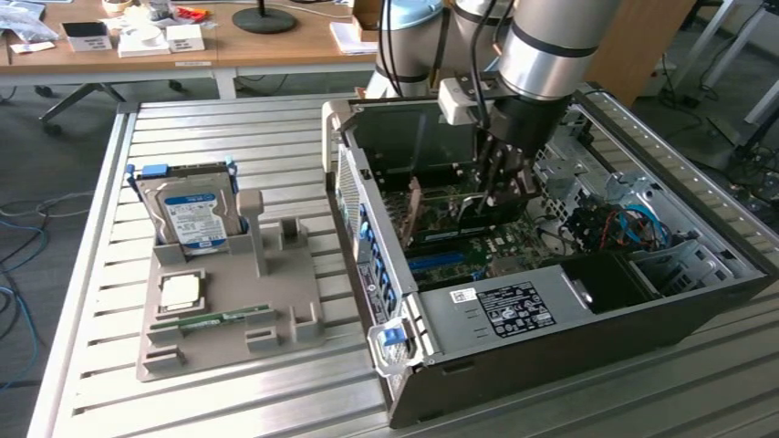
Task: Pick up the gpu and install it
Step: 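Insert the gpu into the slot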
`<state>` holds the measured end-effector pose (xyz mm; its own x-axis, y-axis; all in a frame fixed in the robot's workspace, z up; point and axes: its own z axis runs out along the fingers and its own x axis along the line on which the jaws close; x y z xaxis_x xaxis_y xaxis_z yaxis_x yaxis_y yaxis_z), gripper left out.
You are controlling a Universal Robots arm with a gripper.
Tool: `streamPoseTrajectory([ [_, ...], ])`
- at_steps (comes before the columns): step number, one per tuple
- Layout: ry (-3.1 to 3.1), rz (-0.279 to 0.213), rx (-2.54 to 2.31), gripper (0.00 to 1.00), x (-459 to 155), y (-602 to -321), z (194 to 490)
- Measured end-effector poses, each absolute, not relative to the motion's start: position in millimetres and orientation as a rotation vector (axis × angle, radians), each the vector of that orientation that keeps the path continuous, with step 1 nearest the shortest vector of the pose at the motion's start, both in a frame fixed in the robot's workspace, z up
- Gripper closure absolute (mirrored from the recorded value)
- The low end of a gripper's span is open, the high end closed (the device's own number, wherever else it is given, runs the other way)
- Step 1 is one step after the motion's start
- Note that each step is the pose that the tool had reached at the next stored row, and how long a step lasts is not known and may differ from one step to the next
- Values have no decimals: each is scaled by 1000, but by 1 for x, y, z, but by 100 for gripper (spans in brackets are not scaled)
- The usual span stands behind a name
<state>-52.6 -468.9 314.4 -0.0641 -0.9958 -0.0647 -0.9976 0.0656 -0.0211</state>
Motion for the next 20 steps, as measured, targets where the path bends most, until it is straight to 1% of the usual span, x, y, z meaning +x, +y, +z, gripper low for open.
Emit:
streamPoseTrajectory([
  [20, 2247, 45, -2105, 73, -54, -470, 310],
])
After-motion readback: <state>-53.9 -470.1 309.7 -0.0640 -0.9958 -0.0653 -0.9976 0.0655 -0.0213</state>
